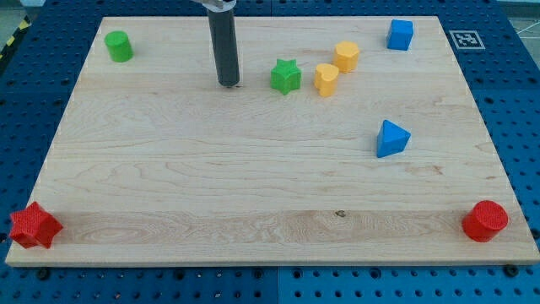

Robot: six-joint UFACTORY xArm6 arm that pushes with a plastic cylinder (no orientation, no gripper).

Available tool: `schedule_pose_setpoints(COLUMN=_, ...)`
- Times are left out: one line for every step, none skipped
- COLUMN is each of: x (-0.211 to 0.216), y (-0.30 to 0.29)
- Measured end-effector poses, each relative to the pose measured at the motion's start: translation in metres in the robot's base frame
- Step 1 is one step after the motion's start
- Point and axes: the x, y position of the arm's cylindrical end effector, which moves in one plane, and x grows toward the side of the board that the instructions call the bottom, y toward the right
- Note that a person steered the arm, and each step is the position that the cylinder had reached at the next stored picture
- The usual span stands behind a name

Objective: Move the blue cube towards the center right of the board

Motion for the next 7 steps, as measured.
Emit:
schedule_pose_setpoints(x=0.045, y=0.000)
schedule_pose_setpoints(x=0.142, y=0.000)
schedule_pose_setpoints(x=0.142, y=0.010)
schedule_pose_setpoints(x=0.136, y=0.101)
schedule_pose_setpoints(x=0.136, y=0.109)
schedule_pose_setpoints(x=0.097, y=0.147)
schedule_pose_setpoints(x=0.084, y=0.155)
